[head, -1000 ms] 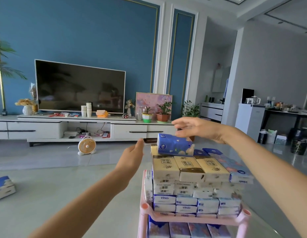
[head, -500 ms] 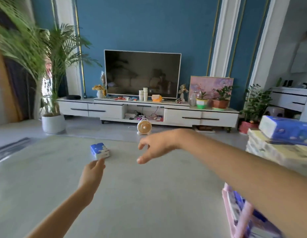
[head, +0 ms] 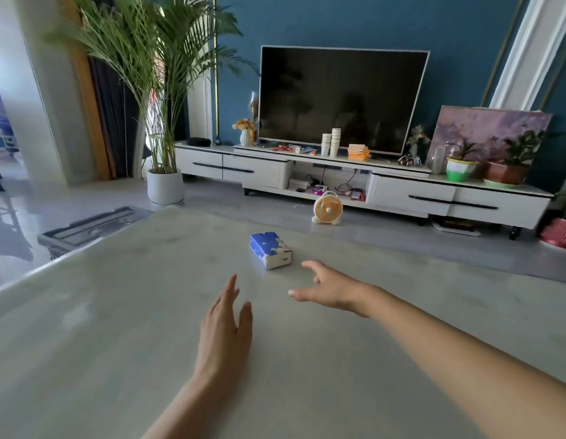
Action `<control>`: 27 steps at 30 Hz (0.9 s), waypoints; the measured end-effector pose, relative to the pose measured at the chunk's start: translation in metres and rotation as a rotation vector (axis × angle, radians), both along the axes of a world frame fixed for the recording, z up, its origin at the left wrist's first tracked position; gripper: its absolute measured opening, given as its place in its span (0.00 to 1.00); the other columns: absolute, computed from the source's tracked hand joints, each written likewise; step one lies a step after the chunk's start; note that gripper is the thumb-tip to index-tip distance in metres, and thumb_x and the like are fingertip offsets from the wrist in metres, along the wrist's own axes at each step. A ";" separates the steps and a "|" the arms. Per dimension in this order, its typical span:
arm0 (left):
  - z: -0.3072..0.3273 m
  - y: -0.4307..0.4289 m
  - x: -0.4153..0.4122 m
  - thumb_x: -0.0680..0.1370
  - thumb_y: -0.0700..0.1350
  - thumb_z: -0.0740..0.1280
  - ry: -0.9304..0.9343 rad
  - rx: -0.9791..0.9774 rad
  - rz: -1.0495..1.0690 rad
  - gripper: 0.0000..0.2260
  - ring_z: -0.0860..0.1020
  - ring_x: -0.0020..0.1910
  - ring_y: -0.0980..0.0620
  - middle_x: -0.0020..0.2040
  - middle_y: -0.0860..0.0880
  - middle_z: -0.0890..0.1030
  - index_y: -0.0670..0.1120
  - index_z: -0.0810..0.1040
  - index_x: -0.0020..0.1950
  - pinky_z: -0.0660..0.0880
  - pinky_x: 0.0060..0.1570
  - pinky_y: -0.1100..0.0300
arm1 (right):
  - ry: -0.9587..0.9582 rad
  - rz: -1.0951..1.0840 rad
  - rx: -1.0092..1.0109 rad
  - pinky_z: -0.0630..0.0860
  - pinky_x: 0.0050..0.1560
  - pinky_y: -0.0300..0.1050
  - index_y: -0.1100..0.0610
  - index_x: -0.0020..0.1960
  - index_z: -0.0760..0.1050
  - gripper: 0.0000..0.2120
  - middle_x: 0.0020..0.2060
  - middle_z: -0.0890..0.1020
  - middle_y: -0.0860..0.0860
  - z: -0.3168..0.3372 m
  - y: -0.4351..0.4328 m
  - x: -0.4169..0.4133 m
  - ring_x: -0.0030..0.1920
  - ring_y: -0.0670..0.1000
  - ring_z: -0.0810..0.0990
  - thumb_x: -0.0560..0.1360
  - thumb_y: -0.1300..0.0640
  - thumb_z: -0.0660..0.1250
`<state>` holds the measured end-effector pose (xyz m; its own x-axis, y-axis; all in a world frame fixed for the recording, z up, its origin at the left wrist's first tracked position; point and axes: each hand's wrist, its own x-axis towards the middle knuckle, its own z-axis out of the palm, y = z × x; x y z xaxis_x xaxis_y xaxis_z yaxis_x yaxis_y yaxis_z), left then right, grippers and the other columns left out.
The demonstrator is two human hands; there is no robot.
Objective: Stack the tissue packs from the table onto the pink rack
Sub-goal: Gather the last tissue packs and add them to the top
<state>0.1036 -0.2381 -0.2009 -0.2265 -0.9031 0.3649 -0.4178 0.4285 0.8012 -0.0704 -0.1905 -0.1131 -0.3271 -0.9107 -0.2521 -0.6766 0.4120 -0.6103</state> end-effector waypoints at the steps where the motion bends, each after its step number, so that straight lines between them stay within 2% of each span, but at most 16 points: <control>1: -0.003 -0.005 -0.002 0.79 0.45 0.61 -0.010 -0.043 -0.010 0.24 0.69 0.66 0.47 0.66 0.50 0.73 0.50 0.60 0.74 0.65 0.64 0.53 | -0.076 -0.058 -0.025 0.62 0.67 0.45 0.53 0.76 0.47 0.42 0.73 0.59 0.56 -0.008 -0.014 0.001 0.71 0.53 0.62 0.72 0.44 0.68; 2: -0.006 -0.010 -0.004 0.79 0.45 0.60 -0.025 -0.080 -0.021 0.24 0.67 0.68 0.48 0.67 0.49 0.72 0.50 0.59 0.74 0.64 0.65 0.54 | -0.110 -0.119 -0.050 0.62 0.66 0.45 0.55 0.76 0.45 0.44 0.73 0.58 0.56 -0.015 -0.029 0.003 0.71 0.54 0.62 0.72 0.44 0.69; 4: -0.010 -0.016 -0.006 0.79 0.48 0.58 -0.070 -0.138 -0.053 0.24 0.64 0.71 0.49 0.69 0.47 0.70 0.49 0.57 0.75 0.60 0.68 0.57 | -0.047 -0.220 -0.132 0.62 0.66 0.46 0.58 0.75 0.45 0.46 0.72 0.58 0.57 -0.028 -0.061 0.007 0.71 0.56 0.61 0.71 0.44 0.69; 7: -0.012 -0.019 -0.008 0.75 0.54 0.49 -0.124 -0.159 -0.110 0.28 0.60 0.73 0.51 0.72 0.49 0.66 0.49 0.54 0.75 0.56 0.69 0.60 | 0.083 -0.307 -0.243 0.61 0.68 0.49 0.55 0.75 0.44 0.49 0.71 0.59 0.58 -0.043 -0.108 0.014 0.71 0.57 0.59 0.68 0.40 0.70; 10: -0.014 -0.016 -0.009 0.74 0.56 0.48 -0.171 -0.171 -0.108 0.30 0.62 0.72 0.50 0.71 0.48 0.67 0.47 0.56 0.75 0.57 0.68 0.60 | 0.095 -0.380 -0.223 0.62 0.66 0.50 0.53 0.75 0.43 0.50 0.70 0.60 0.58 -0.058 -0.146 0.015 0.70 0.58 0.62 0.67 0.38 0.70; 13: -0.017 -0.016 -0.012 0.75 0.51 0.53 -0.227 -0.308 -0.049 0.24 0.75 0.61 0.43 0.62 0.41 0.77 0.41 0.67 0.68 0.71 0.58 0.50 | 0.226 -0.416 -0.226 0.65 0.62 0.49 0.56 0.72 0.54 0.37 0.66 0.65 0.58 -0.064 -0.159 0.010 0.66 0.58 0.66 0.71 0.45 0.68; 15: -0.018 -0.015 -0.011 0.75 0.49 0.55 -0.215 -0.363 -0.032 0.22 0.77 0.59 0.41 0.60 0.40 0.77 0.40 0.68 0.66 0.72 0.54 0.45 | 0.210 -0.414 -0.274 0.68 0.59 0.48 0.58 0.67 0.62 0.30 0.63 0.69 0.57 -0.062 -0.150 0.007 0.63 0.57 0.69 0.71 0.49 0.68; 18: -0.014 -0.015 -0.005 0.75 0.50 0.55 -0.125 -0.313 -0.024 0.24 0.75 0.61 0.38 0.64 0.37 0.74 0.38 0.70 0.66 0.69 0.57 0.42 | -0.045 -0.319 -0.325 0.71 0.51 0.42 0.57 0.63 0.66 0.29 0.56 0.73 0.52 -0.047 -0.111 0.004 0.57 0.53 0.73 0.67 0.53 0.73; 20: -0.006 -0.009 0.001 0.75 0.53 0.55 -0.050 -0.279 -0.019 0.26 0.71 0.64 0.39 0.67 0.39 0.71 0.39 0.69 0.68 0.66 0.62 0.47 | -0.132 -0.166 -0.326 0.70 0.48 0.39 0.56 0.63 0.65 0.31 0.54 0.72 0.51 -0.026 -0.070 0.004 0.55 0.51 0.73 0.65 0.56 0.76; 23: 0.015 0.018 0.005 0.75 0.58 0.56 0.070 -0.170 -0.072 0.31 0.61 0.72 0.53 0.73 0.51 0.62 0.45 0.59 0.74 0.55 0.66 0.61 | -0.133 -0.024 -0.265 0.71 0.55 0.40 0.58 0.68 0.64 0.36 0.57 0.74 0.52 0.015 0.005 0.010 0.56 0.50 0.75 0.65 0.57 0.76; 25: 0.039 0.051 0.003 0.76 0.62 0.54 0.236 -0.008 -0.177 0.28 0.57 0.71 0.63 0.73 0.58 0.59 0.53 0.56 0.74 0.52 0.68 0.66 | -0.106 0.037 -0.263 0.73 0.55 0.41 0.57 0.68 0.65 0.35 0.55 0.76 0.50 0.042 0.054 0.016 0.53 0.48 0.77 0.66 0.55 0.76; 27: 0.070 0.088 -0.003 0.75 0.64 0.54 0.463 0.135 -0.356 0.21 0.64 0.67 0.66 0.67 0.63 0.69 0.60 0.65 0.66 0.58 0.70 0.59 | -0.060 0.080 -0.274 0.75 0.54 0.41 0.54 0.66 0.66 0.32 0.53 0.76 0.49 0.070 0.100 0.023 0.50 0.46 0.78 0.66 0.53 0.76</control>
<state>0.1007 -0.1496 -0.1309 -0.3680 -0.8462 0.3854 0.1383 0.3600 0.9226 -0.0474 -0.0906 -0.0426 -0.2432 -0.9699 -0.0100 -0.6601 0.1730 -0.7310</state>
